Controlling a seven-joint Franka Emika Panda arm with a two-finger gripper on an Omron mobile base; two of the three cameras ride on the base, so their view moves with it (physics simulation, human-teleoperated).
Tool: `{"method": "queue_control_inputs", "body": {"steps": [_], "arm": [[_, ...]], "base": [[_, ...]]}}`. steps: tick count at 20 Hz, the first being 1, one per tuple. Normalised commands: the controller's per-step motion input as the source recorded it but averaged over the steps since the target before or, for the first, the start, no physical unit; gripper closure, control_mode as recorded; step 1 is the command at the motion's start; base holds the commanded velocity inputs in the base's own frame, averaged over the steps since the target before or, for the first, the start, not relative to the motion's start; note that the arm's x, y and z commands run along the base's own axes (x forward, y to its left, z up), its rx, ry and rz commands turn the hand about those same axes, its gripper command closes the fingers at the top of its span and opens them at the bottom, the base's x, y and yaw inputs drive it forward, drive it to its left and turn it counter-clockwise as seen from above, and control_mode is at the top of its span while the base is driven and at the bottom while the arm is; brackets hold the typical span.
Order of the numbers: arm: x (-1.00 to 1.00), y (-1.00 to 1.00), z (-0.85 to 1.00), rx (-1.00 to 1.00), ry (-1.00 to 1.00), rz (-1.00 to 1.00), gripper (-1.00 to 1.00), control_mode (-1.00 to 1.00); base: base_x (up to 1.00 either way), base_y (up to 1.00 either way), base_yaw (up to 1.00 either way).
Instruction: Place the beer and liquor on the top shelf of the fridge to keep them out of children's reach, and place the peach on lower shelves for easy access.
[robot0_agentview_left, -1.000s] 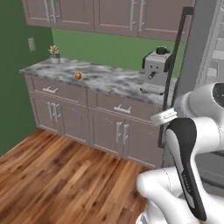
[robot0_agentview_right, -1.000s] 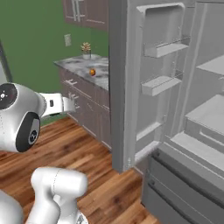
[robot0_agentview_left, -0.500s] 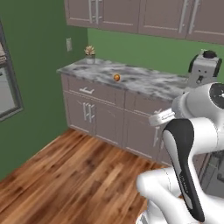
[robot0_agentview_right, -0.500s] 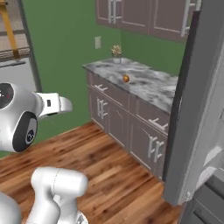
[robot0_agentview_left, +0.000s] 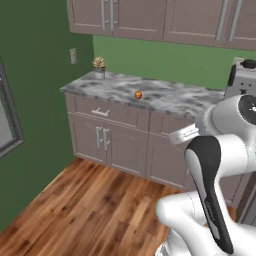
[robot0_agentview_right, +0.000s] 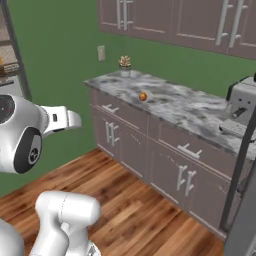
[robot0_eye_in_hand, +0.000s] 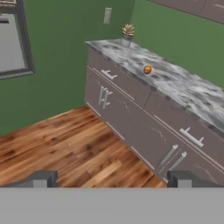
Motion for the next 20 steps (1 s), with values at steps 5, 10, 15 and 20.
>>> {"method": "queue_control_inputs", "body": {"steps": [5,10,15,20], "arm": [[0.00,0.00,0.00,0.00,0.00,0.00,-1.00,1.00],[0.00,0.00,0.00,0.00,0.00,0.00,-1.00,1.00],[0.00,0.00,0.00,0.00,0.00,0.00,-1.00,1.00],[0.00,0.00,0.00,0.00,0.00,0.00,-1.00,1.00]], "base": [[0.58,0.24,-0.45],[0.60,0.34,-0.48],[0.62,0.54,-0.43],[0.66,0.72,-0.34]]}}
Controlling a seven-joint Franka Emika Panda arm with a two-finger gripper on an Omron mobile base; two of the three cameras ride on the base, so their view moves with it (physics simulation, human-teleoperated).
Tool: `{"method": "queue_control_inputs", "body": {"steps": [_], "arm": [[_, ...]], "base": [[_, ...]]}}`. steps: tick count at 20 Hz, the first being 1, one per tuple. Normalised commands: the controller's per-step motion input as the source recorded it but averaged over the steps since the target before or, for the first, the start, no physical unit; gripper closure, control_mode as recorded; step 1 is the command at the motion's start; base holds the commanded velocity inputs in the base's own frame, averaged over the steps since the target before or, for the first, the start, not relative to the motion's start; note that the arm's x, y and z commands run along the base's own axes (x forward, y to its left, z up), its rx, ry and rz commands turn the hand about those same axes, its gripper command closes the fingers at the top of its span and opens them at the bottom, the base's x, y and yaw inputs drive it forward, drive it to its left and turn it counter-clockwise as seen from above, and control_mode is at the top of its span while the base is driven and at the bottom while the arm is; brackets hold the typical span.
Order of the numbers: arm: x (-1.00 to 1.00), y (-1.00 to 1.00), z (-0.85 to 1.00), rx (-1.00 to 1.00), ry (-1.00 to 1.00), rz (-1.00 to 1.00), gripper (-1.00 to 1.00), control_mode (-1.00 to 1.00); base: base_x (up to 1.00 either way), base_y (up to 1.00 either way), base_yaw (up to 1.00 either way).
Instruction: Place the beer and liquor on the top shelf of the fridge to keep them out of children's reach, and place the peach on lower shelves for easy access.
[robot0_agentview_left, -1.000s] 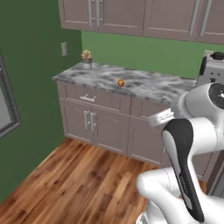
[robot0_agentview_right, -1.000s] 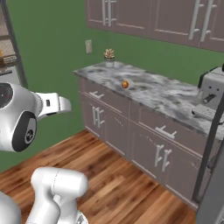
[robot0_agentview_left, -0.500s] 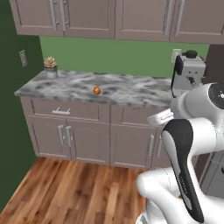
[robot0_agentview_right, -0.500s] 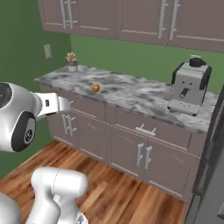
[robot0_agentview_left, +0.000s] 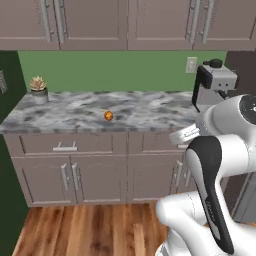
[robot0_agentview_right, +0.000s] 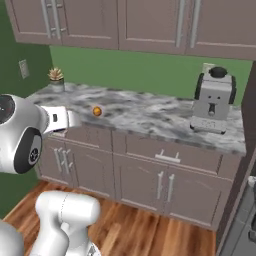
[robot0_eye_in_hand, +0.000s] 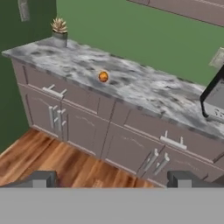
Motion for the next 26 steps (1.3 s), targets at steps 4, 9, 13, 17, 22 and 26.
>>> {"method": "queue_control_inputs", "body": {"steps": [4,9,13,17,22,26], "arm": [[0.00,0.00,0.00,0.00,0.00,0.00,-1.00,1.00],[0.00,0.00,0.00,0.00,0.00,0.00,-1.00,1.00],[0.00,0.00,0.00,0.00,0.00,0.00,-1.00,1.00],[0.00,0.00,0.00,0.00,0.00,0.00,-1.00,1.00],[0.00,0.00,0.00,0.00,0.00,0.00,-1.00,1.00],[0.00,0.00,0.00,0.00,0.00,0.00,-1.00,1.00]], "base": [[0.68,0.70,-0.27],[0.70,0.62,-0.26],[0.69,0.49,-0.24],[0.65,0.42,-0.23],[0.60,0.36,-0.21],[0.55,0.27,-0.19]]}}
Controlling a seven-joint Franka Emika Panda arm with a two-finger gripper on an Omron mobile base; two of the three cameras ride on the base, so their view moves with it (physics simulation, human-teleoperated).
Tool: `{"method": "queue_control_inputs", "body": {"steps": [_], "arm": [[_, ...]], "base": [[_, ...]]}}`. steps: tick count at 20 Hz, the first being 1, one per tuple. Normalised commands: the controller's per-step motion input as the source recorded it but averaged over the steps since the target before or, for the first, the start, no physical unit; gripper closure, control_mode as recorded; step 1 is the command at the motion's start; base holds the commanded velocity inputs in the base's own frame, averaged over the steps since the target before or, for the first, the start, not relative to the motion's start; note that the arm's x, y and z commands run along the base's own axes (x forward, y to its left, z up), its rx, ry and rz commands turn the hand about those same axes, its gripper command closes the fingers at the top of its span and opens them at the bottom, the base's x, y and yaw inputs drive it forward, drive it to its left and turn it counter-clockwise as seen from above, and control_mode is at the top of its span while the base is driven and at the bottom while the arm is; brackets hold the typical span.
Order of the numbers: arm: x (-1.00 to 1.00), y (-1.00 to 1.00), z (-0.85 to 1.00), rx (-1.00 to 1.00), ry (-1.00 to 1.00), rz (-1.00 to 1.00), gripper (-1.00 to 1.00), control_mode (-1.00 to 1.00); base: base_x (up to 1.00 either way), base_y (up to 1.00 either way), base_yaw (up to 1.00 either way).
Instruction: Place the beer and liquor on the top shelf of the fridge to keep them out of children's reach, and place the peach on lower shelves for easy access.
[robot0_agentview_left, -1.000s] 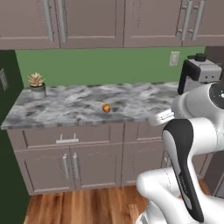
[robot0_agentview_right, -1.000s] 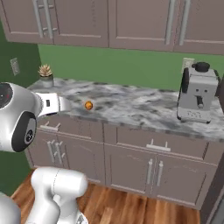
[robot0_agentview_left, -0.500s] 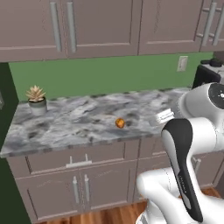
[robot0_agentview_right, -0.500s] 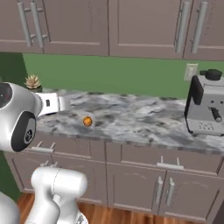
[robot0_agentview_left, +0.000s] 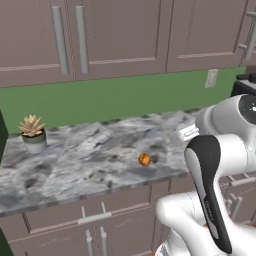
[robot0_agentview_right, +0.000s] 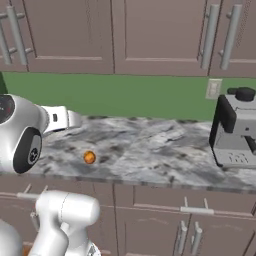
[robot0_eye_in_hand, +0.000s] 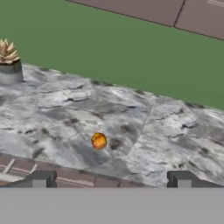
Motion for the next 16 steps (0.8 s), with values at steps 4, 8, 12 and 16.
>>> {"method": "queue_control_inputs", "body": {"steps": [4,8,12,16], "arm": [[0.00,0.00,0.00,0.00,0.00,0.00,-1.00,1.00],[0.00,0.00,0.00,0.00,0.00,0.00,-1.00,1.00],[0.18,0.21,-0.38,-0.02,0.14,-0.03,-1.00,-1.00],[0.13,0.17,-0.56,0.00,0.23,0.00,-1.00,-1.00]], "base": [[0.51,0.24,-0.16],[0.46,0.24,-0.10],[0.09,0.06,-0.02],[0.00,0.00,0.00]]}}
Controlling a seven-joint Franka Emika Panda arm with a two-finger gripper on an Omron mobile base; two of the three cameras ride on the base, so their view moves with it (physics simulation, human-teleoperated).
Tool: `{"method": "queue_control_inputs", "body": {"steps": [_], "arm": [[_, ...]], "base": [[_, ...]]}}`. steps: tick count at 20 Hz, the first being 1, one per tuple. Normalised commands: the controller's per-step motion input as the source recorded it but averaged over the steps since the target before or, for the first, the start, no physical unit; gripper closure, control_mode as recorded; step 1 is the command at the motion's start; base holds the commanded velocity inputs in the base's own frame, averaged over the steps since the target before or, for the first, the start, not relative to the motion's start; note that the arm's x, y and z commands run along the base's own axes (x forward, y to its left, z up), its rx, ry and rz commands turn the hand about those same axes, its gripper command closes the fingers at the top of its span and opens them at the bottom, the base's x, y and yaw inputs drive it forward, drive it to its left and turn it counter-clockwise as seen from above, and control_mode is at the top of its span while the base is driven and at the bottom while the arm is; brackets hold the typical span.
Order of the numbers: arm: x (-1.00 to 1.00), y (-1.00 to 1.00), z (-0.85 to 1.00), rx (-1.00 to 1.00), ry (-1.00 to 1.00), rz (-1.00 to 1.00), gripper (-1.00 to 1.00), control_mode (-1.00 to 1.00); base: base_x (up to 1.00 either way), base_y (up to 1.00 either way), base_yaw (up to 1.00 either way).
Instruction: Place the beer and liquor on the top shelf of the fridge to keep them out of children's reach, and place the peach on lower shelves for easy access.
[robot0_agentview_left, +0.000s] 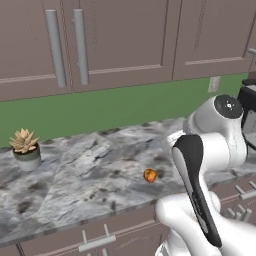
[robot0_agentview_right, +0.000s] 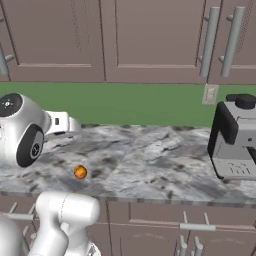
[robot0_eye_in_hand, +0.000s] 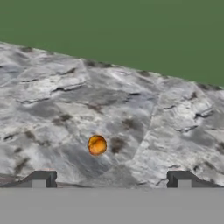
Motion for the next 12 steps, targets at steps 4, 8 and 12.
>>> {"method": "queue_control_inputs", "body": {"steps": [4,8,12], "arm": [[0.18,0.11,-0.59,0.00,0.28,0.00,-1.00,-1.00],[0.22,0.18,-0.53,0.00,0.26,0.00,-1.00,-1.00],[0.14,0.15,-0.51,0.00,0.23,0.00,-1.00,-1.00]], "base": [[0.00,0.00,0.00],[0.00,0.00,0.00],[0.00,0.00,0.00]]}}
